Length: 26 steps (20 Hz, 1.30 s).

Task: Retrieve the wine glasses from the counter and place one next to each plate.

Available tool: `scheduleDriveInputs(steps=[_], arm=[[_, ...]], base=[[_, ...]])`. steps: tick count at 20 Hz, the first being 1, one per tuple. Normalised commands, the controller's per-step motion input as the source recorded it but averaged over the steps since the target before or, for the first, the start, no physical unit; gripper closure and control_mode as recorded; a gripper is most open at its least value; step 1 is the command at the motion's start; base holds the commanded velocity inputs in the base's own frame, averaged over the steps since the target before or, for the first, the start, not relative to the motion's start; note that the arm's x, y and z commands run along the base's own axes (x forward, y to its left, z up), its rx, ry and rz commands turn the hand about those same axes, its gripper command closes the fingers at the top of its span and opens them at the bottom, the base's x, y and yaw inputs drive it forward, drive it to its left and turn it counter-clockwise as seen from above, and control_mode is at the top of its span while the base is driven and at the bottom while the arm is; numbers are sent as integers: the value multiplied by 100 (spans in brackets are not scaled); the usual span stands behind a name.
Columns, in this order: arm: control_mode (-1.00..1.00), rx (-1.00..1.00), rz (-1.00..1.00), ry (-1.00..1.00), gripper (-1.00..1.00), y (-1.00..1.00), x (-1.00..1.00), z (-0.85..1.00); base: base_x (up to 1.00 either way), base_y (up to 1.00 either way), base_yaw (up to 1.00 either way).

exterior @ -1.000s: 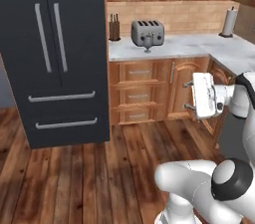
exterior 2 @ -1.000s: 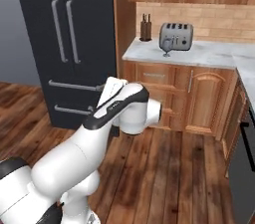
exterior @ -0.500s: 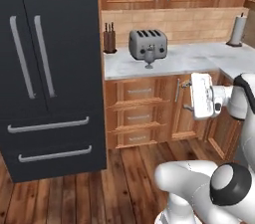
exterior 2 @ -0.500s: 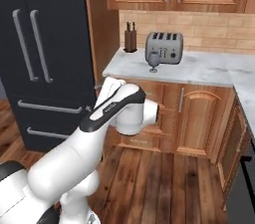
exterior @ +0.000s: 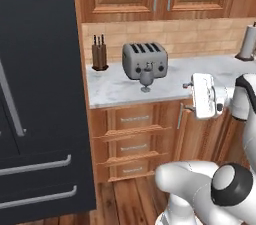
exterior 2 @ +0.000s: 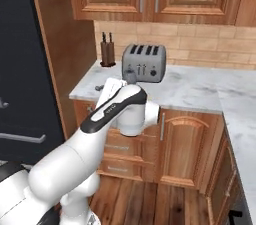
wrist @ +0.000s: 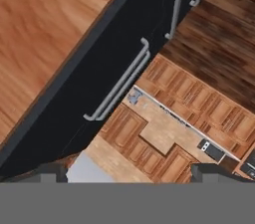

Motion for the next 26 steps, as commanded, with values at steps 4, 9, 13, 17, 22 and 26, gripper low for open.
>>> scheduleDriveInputs(steps=[4,9,13,17,22,26], arm=[[100,0,0,0,-100,0,0,0],[100,0,0,0,-100,0,0,0],[100,0,0,0,-100,0,0,0],[100,0,0,0,-100,0,0,0],[100,0,0,0,-100,0,0,0],[100,0,0,0,-100,0,0,0]], base=[[81,0,0],[80,-8,0],[60,-15,0],[73,-24,0],[41,-27,0],[0,-36,5]])
